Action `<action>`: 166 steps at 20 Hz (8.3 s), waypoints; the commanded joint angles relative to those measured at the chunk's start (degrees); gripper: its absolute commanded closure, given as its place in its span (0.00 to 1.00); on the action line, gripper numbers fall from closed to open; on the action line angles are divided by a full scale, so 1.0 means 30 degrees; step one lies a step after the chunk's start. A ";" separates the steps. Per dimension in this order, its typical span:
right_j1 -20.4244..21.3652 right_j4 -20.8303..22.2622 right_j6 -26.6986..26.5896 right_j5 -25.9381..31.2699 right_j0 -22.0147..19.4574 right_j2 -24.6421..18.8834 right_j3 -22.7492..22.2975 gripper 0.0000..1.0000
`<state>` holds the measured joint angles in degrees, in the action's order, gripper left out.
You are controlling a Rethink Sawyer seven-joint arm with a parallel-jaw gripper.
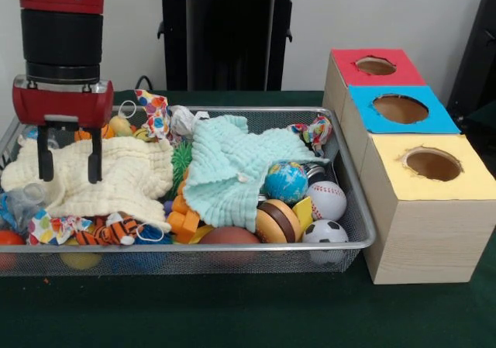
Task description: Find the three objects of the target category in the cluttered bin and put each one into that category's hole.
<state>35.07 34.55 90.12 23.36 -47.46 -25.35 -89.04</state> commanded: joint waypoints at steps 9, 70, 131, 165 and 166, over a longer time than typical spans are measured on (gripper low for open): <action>-0.1500 0.2454 -0.2902 0.0761 -0.0251 -0.0299 -0.0400 0.00; -0.4512 0.2436 -0.2971 0.3155 -0.1752 -0.1166 0.0977 0.00; -0.1883 -0.1074 -0.3067 1.1426 0.1639 0.2090 0.1817 1.00; 0.1767 -1.0214 0.3301 1.1299 0.4539 0.1567 -0.2375 1.00; 0.1866 -1.0465 0.3322 1.1212 0.4645 0.1700 -0.2546 1.00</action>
<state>39.62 7.40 90.12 59.09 -35.86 -17.65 -89.52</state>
